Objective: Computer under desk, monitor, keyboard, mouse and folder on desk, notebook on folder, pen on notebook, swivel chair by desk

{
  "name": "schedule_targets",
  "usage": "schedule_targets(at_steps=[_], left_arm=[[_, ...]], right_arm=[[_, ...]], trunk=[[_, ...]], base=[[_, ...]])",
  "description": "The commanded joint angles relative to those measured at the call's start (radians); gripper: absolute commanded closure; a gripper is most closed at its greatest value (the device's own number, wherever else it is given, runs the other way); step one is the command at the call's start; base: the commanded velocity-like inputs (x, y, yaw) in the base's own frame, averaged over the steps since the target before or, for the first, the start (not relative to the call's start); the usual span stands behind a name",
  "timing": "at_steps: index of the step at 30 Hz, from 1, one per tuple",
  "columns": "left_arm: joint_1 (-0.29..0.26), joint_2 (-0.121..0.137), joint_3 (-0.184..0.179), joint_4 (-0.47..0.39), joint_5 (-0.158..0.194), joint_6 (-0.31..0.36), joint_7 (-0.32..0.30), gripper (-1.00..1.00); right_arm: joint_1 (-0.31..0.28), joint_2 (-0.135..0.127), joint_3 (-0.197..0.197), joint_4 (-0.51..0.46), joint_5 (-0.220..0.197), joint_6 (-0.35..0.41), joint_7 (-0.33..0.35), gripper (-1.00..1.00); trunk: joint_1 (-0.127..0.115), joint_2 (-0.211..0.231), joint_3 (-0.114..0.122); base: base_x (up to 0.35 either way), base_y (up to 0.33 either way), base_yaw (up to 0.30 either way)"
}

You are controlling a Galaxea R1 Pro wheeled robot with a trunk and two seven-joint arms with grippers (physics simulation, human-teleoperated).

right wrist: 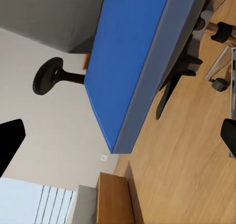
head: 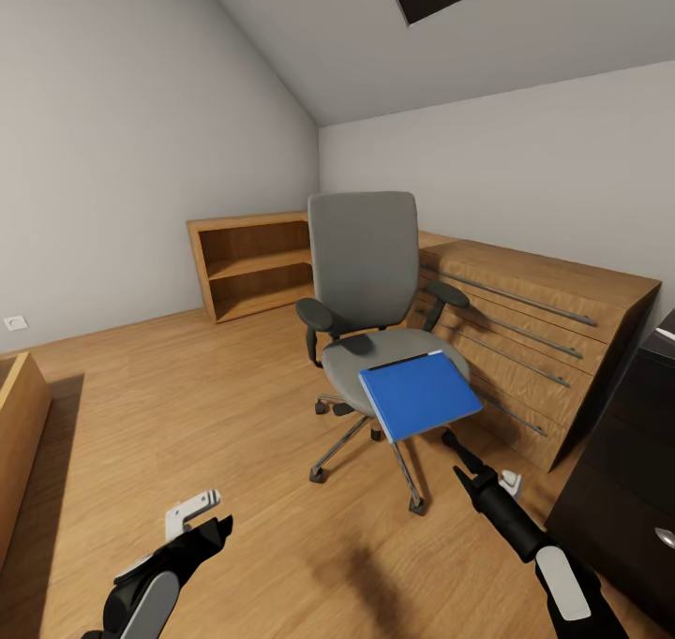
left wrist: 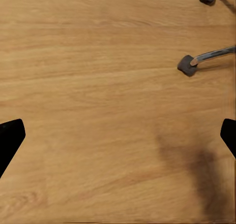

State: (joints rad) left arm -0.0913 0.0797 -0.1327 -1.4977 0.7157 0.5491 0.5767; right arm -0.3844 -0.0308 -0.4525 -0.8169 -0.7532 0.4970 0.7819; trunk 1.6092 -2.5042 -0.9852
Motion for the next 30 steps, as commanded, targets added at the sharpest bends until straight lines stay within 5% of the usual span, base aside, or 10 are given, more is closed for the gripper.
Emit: schedule_targets(at_steps=[1,7,30], left_arm=[[-0.001,0.001,-0.012,-0.001,0.009,0.0,0.011,-1.0],[-0.001,0.003,-0.049,-0.001,0.007,0.0,0.015,-1.0],[-0.001,0.003,-0.054,0.007,0.008,0.0,0.012,-1.0]], right_arm=[[-0.001,0.0,-0.002,0.001,-0.006,0.008,0.001,-1.0],[-0.001,-0.002,-0.003,0.045,-0.006,0.008,0.002,-1.0],[-0.001,-0.002,-0.003,0.08,-0.006,-0.015,-0.035,-1.0]], trunk=[[0.0,0.0,-0.001],[0.0,0.0,-0.001],[0.0,0.0,-0.001]], base=[[0.0,0.0,0.0],[0.0,0.0,0.0],[0.032,0.0,0.0]])
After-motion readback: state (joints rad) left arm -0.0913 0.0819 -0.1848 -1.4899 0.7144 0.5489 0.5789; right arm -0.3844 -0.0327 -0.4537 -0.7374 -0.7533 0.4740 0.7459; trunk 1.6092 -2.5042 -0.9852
